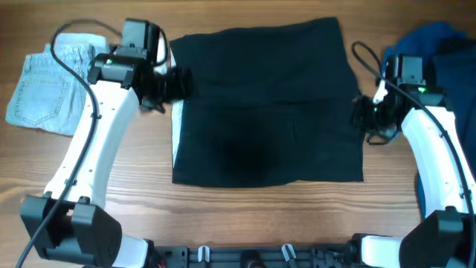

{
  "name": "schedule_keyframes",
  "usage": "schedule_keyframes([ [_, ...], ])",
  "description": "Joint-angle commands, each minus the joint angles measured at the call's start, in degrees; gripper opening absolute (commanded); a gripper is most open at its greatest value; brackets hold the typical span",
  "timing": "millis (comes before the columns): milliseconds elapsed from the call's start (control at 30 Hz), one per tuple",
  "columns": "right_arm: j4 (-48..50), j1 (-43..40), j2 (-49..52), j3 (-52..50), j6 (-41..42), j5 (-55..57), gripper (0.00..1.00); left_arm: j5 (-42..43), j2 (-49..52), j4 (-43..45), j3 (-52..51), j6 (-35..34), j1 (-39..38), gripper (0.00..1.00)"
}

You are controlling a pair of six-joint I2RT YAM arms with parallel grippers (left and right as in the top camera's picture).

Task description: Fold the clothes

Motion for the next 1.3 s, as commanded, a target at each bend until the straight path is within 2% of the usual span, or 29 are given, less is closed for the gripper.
schedule_keyframes([
  [0,-4.42,-0.28,-1.27,-1.16,9.70,2.78,0.58,-0.52,0.74,-4.20,-3.37,-6.34,0.37,0.98],
  [67,-5.25,-0.28,-1.27,-4.11,10.36,0.61,0.60,-0.59,0.74,-4.22,-6.78,-8.44,0.33,0.98],
  [200,-1.38,-0.28,-1.27,-11.91,13.90,-0.48,0.70,-0.07,0.74,3.34,-17.44,-9.05,0.33,0.98],
  [300,1.31,-0.28,-1.27,-17.14,17.94,-1.97,0.70,1.68,0.74,8.55,-22.82,-9.44,0.33,0.98],
  [500,9.99,-0.28,-1.27,-26.43,20.63,-5.77,0.68,0.68,0.74,11.98,-24.17,-9.42,0.33,0.98],
  [600,16.15,-0.28,-1.25,-28.98,20.65,-3.98,0.61,0.31,0.74,12.50,-24.17,-9.42,0.33,0.98],
  [800,20.11,-0.28,-1.20,-29.92,20.46,-2.29,0.59,0.31,0.74,12.70,-24.17,-9.42,0.33,0.98],
  [900,18.82,-0.28,-1.22,-28.63,18.93,-1.51,0.63,0.33,0.74,12.63,-24.17,-9.44,0.33,0.98],
  [1000,13.86,-0.31,-1.22,-24.09,17.40,2.56,0.75,0.33,0.74,12.68,-24.17,-9.42,0.33,0.98],
  [1267,17.88,-0.57,-1.09,-26.53,17.94,5.66,0.75,0.33,0.74,12.68,-24.17,-9.42,0.33,1.00],
])
